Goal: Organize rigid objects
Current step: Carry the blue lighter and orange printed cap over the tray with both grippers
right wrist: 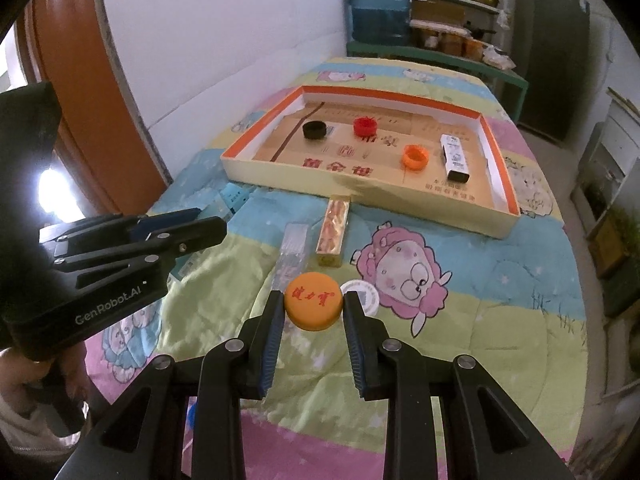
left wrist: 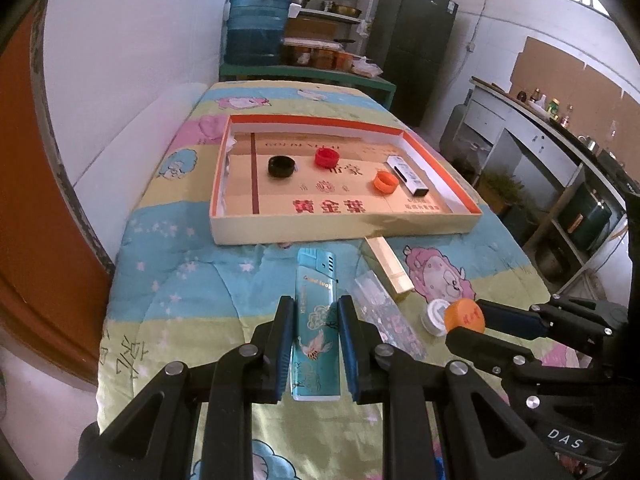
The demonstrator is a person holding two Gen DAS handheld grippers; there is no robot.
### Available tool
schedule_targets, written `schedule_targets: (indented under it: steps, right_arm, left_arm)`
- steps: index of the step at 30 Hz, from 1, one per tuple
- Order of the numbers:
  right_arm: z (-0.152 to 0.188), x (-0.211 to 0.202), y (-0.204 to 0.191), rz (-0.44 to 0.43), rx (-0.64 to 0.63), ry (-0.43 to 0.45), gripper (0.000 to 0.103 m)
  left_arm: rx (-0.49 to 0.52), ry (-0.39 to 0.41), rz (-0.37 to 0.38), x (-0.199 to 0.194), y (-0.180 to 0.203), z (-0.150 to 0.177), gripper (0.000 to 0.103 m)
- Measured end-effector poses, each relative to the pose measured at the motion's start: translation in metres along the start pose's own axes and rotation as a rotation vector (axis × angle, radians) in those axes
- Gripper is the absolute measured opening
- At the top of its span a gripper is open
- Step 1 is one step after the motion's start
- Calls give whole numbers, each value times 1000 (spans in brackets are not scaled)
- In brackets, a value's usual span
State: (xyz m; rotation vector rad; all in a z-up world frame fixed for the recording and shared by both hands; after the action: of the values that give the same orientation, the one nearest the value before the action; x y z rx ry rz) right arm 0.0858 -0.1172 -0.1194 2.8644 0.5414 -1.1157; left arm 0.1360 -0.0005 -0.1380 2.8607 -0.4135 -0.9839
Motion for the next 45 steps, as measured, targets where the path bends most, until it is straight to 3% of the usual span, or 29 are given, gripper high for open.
schedule_targets:
  steps: [7,28,45]
  right_arm:
    - [-13,3,7,0,22,22,30]
    - [-56,15,27,3,17,92,30]
    - [-93,56,52,-7,23,114,30]
  left_arm:
    - [1,10,-29,4,-2,-10,23]
    - [21,60,-20,29,8,-57,23]
    - [-4,43,-35,72,-1,-79,23]
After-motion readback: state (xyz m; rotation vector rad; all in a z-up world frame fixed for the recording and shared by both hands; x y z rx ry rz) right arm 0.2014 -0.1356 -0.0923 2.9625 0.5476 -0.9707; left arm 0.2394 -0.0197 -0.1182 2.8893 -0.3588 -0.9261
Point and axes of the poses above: each gripper's, at about its wrist camera, not at the fingertips, and x roughly the way its jaws point, y to its right, z to its underside, the point moved 5 cm from there along x, roughly the way its jaws point, and after that the axes turned 11 degrees about y, right-handed, at the moved point
